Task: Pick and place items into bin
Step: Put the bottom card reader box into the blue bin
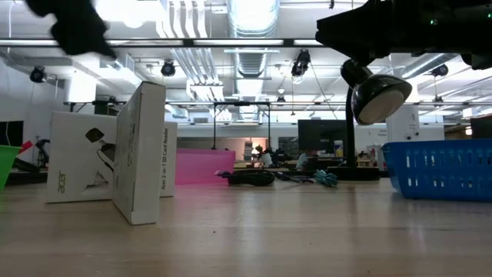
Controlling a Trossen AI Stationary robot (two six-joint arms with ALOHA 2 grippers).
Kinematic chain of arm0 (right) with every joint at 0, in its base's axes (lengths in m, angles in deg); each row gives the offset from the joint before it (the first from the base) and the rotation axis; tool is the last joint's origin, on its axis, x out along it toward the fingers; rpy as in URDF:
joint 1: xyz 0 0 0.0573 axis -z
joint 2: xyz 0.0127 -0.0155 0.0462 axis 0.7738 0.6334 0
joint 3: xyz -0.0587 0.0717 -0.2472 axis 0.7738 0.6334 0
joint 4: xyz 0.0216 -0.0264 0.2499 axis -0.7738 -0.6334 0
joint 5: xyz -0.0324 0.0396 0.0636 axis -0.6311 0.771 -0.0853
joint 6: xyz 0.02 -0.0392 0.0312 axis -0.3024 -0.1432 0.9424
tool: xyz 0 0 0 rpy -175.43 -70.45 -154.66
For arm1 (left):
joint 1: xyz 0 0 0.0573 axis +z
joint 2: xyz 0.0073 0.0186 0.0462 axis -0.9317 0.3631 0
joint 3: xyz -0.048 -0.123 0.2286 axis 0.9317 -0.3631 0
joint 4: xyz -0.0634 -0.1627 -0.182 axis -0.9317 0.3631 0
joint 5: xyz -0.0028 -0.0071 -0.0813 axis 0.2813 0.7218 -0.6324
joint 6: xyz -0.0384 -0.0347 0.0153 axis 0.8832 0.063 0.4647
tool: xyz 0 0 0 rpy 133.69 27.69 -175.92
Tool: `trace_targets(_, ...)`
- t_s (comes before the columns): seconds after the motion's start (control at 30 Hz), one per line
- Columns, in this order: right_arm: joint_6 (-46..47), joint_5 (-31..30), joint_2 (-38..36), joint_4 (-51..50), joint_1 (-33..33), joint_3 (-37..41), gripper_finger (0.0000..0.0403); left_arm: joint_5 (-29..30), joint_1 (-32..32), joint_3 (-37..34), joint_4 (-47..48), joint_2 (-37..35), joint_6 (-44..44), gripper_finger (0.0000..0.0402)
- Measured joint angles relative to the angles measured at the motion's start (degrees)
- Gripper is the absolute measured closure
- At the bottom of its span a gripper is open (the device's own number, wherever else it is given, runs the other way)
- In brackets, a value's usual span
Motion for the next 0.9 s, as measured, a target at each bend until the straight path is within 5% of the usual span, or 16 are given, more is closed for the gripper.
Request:
trace_targets(0.17, -0.9, 0.0, 0.0, 0.0, 0.0, 0.0, 0.0204, 7.6, 0.0, -0.8, -17.4, 2.1, -24.2, 0.0185)
trace_targets(0.33, -2.1, 0.0, 0.0, 0.0, 0.0, 0.0, 0.0204, 20.9, 0.0, -6.5, -46.8, 8.5, -44.5, 0.0185)
trace_targets(0.43, -1.0, 0.0, 0.0, -0.2, 0.0, 0.0, 0.0204, 22.2, 0.0, -10.1, -61.6, 13.5, -53.4, 0.0185)
trace_targets(0.67, -3.9, 0.0, 0.0, -1.1, 0.0, 0.0, 0.0204, 22.3, 0.0, -13.8, -66.6, 21.1, -53.2, 0.0185)
trace_targets(0.9, -8.1, 0.0, 0.0, -0.9, 0.0, 0.0, 0.0204, 25.2, 0.2, -13.8, -69.1, 20.8, -54.6, 0.0185)
